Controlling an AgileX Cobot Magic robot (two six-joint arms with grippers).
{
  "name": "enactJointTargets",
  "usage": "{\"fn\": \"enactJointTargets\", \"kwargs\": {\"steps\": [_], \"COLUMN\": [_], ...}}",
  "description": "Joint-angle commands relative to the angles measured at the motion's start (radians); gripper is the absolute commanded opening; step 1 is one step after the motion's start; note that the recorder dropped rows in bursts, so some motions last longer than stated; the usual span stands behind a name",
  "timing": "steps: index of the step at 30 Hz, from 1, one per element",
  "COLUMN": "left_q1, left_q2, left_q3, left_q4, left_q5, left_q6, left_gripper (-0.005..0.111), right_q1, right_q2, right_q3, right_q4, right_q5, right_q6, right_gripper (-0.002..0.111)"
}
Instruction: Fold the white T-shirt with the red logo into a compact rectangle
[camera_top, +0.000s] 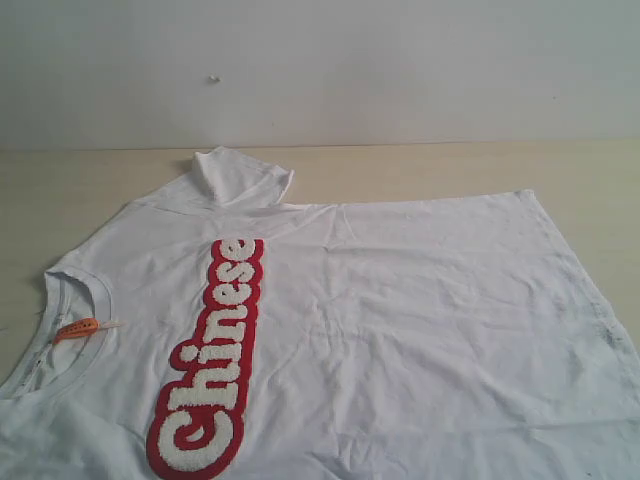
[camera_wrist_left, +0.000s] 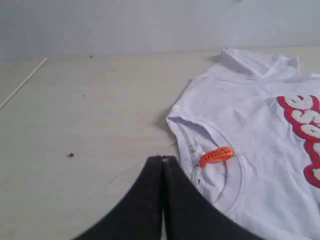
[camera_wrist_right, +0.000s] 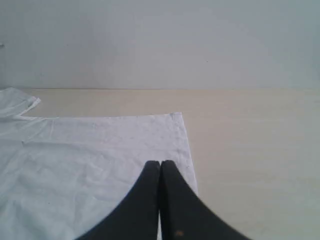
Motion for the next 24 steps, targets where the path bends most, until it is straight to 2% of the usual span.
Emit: {"fn": "enactJointTargets", "kwargs": {"steps": [1,5,7,8,10,13,15,17,19,20,24], "left_q1": [-0.005,-0.005,-0.005,-0.005,-0.005,-0.005,-0.005,-0.005,-0.005,-0.005,-0.005], "left_q2": [-0.005,-0.005,-0.005,-0.005,-0.005,-0.005,0.008,0.047,0.139,0.211,0.481], "left_q3": [0.004,0.004,0.004,0.004,0.004,-0.005,-0.088,-0.168,-0.311,-0.422,-0.683], "left_q4": [-0.012,-0.014,-0.014,-0.014,-0.011,-0.011,-0.007,0.005,0.063,0.097,0.131], "left_q5": [-0.106,-0.336,-0.513,-0.669,-0.868,-0.999,-0.958,-0.893,-0.71,-0.579,-0.303], "left_q6": [-0.009,-0.017,-0.172,-0.306,-0.49,-0.595,-0.633,-0.574,-0.463,-0.44,-0.445], "left_gripper": [0.0,0.0,0.0,0.0,0.0,0.0,0.0,0.0,0.0,0.0,0.0], "right_q1": [-0.006,-0.006,-0.006,-0.006,-0.006,-0.006,-0.006,-0.006,-0.006,-0.006,-0.006], "right_q2": [-0.004,-0.004,-0.004,-0.004,-0.004,-0.004,-0.004,-0.004,-0.004,-0.004,0.117], "right_q3": [0.005,0.005,0.005,0.005,0.005,-0.002,-0.073,-0.139,-0.255,-0.326,-0.529], "right_q4": [-0.048,0.037,0.092,0.121,0.149,0.139,0.131,0.098,0.046,-0.004,-0.064], "right_q5": [-0.107,-0.29,-0.42,-0.485,-0.586,-0.671,-0.646,-0.599,-0.504,-0.448,-0.288], "right_q6": [-0.045,0.009,0.08,0.163,0.252,0.297,0.357,0.377,0.374,0.374,0.276], "right_gripper": [0.0,0.0,0.0,0.0,0.0,0.0,0.0,0.0,0.0,0.0,0.0]}}
